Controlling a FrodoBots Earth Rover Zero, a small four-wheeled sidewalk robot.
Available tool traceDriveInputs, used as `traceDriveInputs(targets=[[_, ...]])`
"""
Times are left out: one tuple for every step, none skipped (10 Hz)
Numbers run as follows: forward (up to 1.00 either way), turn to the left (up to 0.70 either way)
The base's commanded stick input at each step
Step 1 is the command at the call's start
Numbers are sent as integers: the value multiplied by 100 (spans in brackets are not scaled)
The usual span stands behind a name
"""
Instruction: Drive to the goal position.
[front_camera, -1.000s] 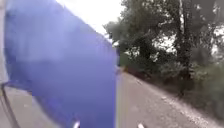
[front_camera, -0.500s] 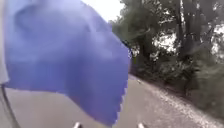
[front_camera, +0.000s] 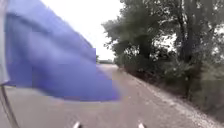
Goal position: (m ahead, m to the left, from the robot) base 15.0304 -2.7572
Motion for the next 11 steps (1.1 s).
traceDriveInputs(targets=[[45, 27], [45, 16], [45, 0], [45, 0], [45, 0], [45, 0], [45, 0], [45, 0], [45, 0], [45, 0], [45, 0]])
